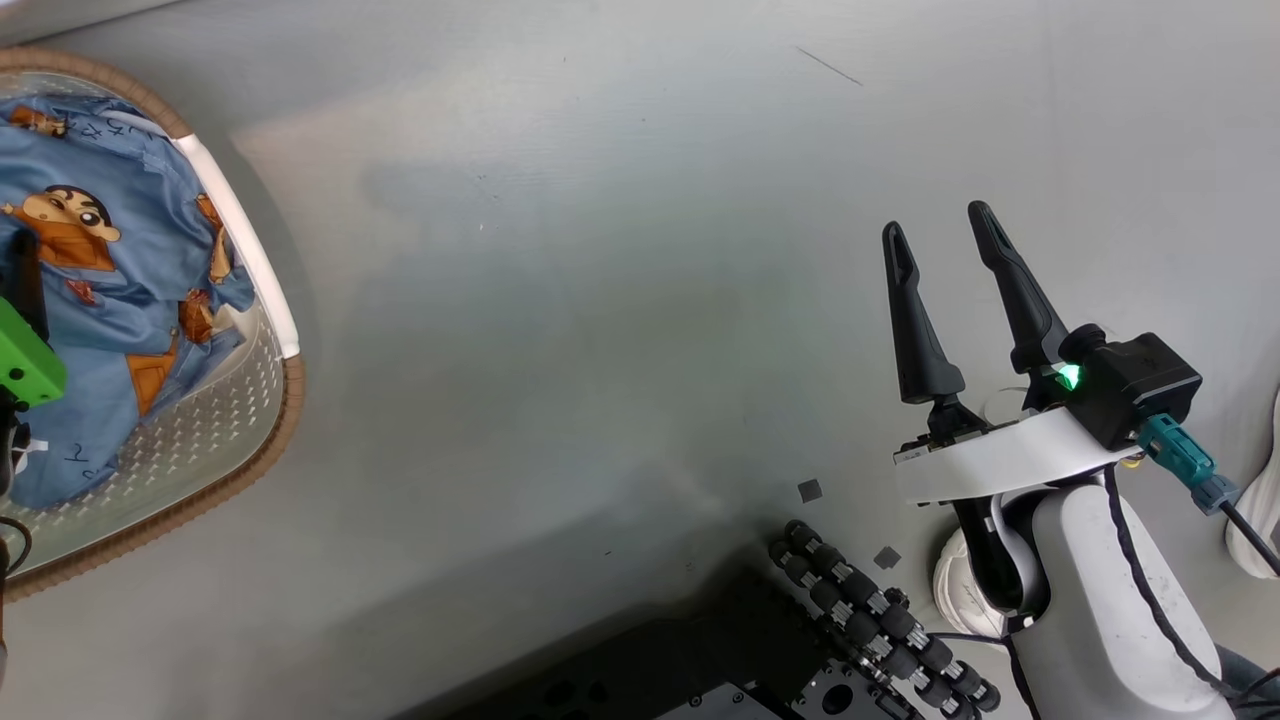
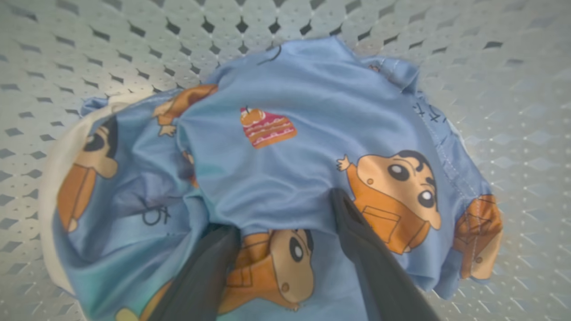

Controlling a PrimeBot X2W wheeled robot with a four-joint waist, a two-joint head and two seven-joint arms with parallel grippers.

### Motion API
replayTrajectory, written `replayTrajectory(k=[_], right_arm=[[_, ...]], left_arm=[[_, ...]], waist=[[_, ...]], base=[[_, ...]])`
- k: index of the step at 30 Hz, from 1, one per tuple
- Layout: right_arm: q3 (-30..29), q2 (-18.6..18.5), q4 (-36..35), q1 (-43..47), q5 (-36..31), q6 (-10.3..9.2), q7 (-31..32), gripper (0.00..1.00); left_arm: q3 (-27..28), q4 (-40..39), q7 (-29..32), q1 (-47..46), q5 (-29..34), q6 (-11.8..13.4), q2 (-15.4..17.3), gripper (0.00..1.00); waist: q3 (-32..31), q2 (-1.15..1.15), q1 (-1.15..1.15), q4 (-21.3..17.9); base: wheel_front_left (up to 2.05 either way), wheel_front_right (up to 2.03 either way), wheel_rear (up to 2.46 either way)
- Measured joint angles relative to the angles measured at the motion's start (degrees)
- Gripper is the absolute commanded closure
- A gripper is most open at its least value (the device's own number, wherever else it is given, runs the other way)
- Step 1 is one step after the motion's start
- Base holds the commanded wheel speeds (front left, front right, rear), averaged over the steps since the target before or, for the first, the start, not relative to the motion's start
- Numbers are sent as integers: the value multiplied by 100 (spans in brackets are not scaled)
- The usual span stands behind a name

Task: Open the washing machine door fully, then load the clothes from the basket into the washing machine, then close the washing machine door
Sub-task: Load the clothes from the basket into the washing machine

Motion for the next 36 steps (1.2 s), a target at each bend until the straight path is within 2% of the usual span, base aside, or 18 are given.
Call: replayTrajectory(k=[17,18,19,20,22,23,24,33,36], right_arm=[[-85,1,-3,1,-5,0,0,0],[-96,0,-4,1,-5,0,0,0],[-100,0,-4,1,-5,0,0,0],[-103,0,-5,1,-5,0,0,0],[-111,1,-11,1,-5,0,0,0],[-115,1,-14,1,-5,0,0,0],[-115,1,-14,1,-5,0,0,0],[-81,7,-25,-154,21,0,0,0],[-177,5,-21,-315,20,0,0,0]], left_arm=[[-301,443,-162,-348,283,0,32,1],[-339,469,-167,-369,339,0,32,17],[-369,487,-168,-387,387,0,31,17],[-400,508,-185,-414,419,0,30,31],[-464,549,-216,-465,458,0,29,62],[-499,579,-220,-489,489,0,27,92],[-499,579,-220,-489,489,0,27,100],[-548,815,-528,-552,630,1,1,100],[-579,864,-761,-543,630,1,-156,100]], waist=[[133,0,0,29],[139,0,0,31],[146,0,0,34],[153,0,0,37],[166,0,0,43],[173,0,0,46],[173,0,0,46],[184,0,0,76],[115,0,0,101]], base=[[0,0,0],[0,0,0],[0,0,0],[0,0,0],[0,0,0],[0,0,0],[0,0,0],[0,0,0],[0,0,0]])
